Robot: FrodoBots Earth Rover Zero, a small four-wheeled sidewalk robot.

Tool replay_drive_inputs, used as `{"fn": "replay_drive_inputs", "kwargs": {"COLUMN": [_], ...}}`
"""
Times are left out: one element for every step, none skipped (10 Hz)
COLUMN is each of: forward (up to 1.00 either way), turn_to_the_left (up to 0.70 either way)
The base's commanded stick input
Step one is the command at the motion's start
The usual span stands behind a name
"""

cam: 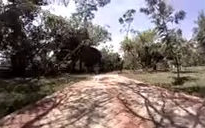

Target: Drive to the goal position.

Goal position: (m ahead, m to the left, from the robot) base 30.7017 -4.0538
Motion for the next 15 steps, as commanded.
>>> {"fn": "replay_drive_inputs", "kwargs": {"forward": [0.7, 0.7, 0.7, 0.7, 0.7, 0.7, 0.7, 0.7, 0.7, 0.7, 0.7, 0.7, 0.7, 0.7, 0.7], "turn_to_the_left": [0.0, 0.0, 0.0, 0.0, 0.0, 0.0, 0.0, 0.0, 0.0, 0.0, 0.0, 0.0, 0.0, 0.0, 0.0]}}
